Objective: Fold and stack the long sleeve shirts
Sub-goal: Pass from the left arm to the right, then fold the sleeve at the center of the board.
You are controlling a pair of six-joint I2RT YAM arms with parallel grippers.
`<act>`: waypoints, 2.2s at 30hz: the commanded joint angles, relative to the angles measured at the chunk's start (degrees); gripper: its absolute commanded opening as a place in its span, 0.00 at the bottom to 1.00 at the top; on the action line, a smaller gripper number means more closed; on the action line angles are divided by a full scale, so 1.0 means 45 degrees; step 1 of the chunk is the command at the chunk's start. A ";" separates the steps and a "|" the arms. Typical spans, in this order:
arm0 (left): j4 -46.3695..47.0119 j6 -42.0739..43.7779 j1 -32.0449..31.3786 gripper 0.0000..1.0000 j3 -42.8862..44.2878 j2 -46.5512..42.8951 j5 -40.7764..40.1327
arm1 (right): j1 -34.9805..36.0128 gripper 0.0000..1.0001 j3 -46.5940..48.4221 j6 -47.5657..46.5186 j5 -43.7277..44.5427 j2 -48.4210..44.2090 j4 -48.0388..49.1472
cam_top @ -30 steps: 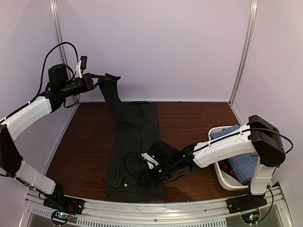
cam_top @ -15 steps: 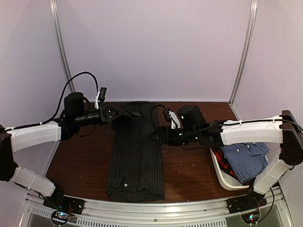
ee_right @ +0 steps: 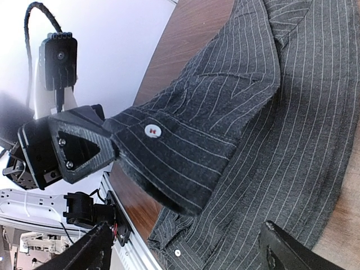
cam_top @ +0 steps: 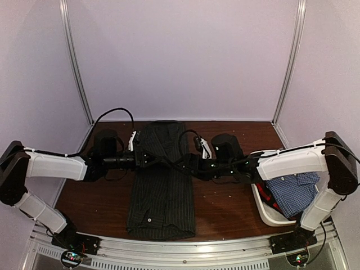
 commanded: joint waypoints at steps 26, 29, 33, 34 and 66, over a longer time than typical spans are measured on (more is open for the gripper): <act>-0.2271 0.0712 -0.1329 0.22 -0.0766 -0.0205 -0.1151 | 0.0004 0.00 -0.0213 0.0649 -0.1436 0.1669 0.1155; -0.3481 0.1122 -0.1319 0.42 -0.0614 -0.0862 -0.1694 | 0.0232 0.00 0.0238 -0.0141 -0.1505 0.1637 0.0042; -0.5225 0.1658 -0.1314 0.49 -0.0102 -0.1636 -0.2791 | 0.0852 0.00 0.1017 -0.1283 -0.0809 0.1502 -0.1895; -0.5688 0.1727 -0.1301 0.49 0.0090 -0.1687 -0.3148 | 0.0998 0.00 0.1156 -0.1486 -0.0548 0.1419 -0.2326; -0.8485 0.6162 0.3133 0.52 1.1688 0.8951 -0.2144 | 0.2517 0.00 -0.0023 -0.1431 0.1125 -0.0531 -0.4758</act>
